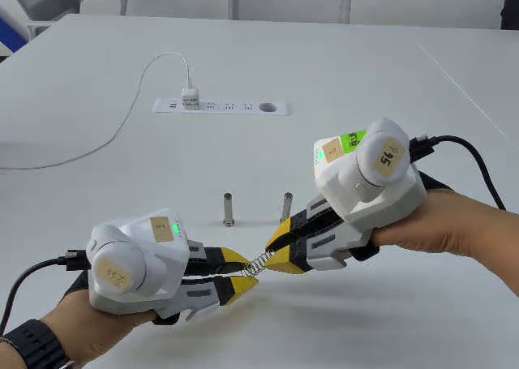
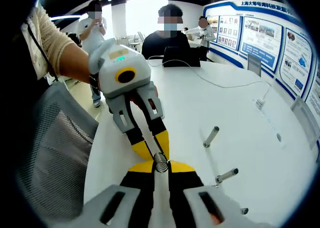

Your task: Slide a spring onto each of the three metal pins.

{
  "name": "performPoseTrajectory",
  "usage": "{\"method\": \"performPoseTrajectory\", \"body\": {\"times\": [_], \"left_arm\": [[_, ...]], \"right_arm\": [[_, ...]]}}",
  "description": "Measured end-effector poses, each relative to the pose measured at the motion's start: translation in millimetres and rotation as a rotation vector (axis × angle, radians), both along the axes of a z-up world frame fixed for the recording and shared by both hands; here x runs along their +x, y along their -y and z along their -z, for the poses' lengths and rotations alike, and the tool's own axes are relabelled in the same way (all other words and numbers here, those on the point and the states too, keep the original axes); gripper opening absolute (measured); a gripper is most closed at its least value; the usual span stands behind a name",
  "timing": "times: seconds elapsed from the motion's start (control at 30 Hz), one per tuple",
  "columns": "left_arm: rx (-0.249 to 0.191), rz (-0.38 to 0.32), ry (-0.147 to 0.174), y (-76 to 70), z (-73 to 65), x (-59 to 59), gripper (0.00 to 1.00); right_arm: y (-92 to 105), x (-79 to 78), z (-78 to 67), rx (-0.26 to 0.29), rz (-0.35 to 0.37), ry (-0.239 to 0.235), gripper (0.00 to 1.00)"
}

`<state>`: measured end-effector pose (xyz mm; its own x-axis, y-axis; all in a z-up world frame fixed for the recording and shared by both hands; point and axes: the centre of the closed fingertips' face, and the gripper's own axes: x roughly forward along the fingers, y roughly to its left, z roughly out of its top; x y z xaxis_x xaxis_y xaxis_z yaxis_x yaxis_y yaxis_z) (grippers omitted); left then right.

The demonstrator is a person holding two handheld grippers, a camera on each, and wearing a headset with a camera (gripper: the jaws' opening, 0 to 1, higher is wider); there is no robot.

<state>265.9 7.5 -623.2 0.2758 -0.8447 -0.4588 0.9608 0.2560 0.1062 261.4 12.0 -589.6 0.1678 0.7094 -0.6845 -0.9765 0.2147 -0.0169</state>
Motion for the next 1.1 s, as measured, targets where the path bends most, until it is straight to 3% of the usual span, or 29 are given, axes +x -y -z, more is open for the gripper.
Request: {"method": "performPoseTrajectory", "body": {"times": [0.53,1.1], "left_arm": [[-0.029,-0.019,-0.011,4.4,-3.4,2.9,0.11],[-0.042,-0.036,-0.005,5.1,-5.4,6.2,0.11]], "right_arm": [[-14.7,4.2,-11.2,0.019,-0.013,0.034,0.11],[-19.8,8.1,-13.9,0.014,-0.017,0.05,0.11]]}}
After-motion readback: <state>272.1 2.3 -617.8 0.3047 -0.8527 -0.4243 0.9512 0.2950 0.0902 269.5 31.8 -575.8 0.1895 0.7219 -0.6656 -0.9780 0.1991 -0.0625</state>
